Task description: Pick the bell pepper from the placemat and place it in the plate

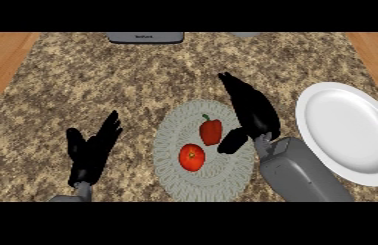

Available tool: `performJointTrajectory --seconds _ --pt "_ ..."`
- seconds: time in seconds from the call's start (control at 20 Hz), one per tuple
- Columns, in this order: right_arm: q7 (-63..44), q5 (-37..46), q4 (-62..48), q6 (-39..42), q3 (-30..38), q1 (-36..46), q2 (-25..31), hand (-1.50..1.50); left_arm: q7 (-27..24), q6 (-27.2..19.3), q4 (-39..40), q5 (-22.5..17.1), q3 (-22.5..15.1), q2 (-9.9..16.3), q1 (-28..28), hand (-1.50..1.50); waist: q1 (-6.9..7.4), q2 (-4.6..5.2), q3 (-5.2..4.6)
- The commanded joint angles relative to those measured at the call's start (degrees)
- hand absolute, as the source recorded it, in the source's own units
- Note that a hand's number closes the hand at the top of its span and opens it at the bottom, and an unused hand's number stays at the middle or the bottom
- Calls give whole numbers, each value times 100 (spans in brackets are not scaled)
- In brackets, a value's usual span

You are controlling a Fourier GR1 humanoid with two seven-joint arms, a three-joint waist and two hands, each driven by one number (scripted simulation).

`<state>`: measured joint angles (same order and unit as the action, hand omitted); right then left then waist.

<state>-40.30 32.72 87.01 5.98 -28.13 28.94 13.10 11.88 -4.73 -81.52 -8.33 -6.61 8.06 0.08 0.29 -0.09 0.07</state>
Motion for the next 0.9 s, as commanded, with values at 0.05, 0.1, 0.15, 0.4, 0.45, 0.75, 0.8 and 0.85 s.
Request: performJointTrajectory --seconds 0.05,0.1,0.15,0.4,0.45,0.75,0.8,0.85 --pt "42 267 -117 153 -37 -354 -478 -150 -331 154 325 103 111 -17 70 0 -17 9 -8" --pt "226 225 -222 201 46 -430 -445 -150 12 72 -117 125 -42 -71 257 0 -7 7 -6" --pt "222 299 -486 311 183 -142 -659 -150 -2 -19 -45 153 -4 -182 136 0 -3 9 -7" --pt "327 972 -779 -90 -27 -422 -1133 -150 285 38 -263 157 96 -123 125 0 0 8 -6" --pt "303 1049 -985 -16 104 -215 -1194 -150 61 175 153 177 182 -115 -217 0 -8 12 -7" --pt "-28 1504 -1028 283 181 -114 -1163 -150 -453 411 137 110 270 -51 428 0 10 12 -9" --pt "-133 1595 -898 424 209 -188 -1216 -150 282 13 -93 291 105 -297 -90 0 -14 8 -7" --pt "296 1675 -1468 37 299 -148 -1232 -150 287 252 -587 175 60 -118 522 0 21 9 -6"
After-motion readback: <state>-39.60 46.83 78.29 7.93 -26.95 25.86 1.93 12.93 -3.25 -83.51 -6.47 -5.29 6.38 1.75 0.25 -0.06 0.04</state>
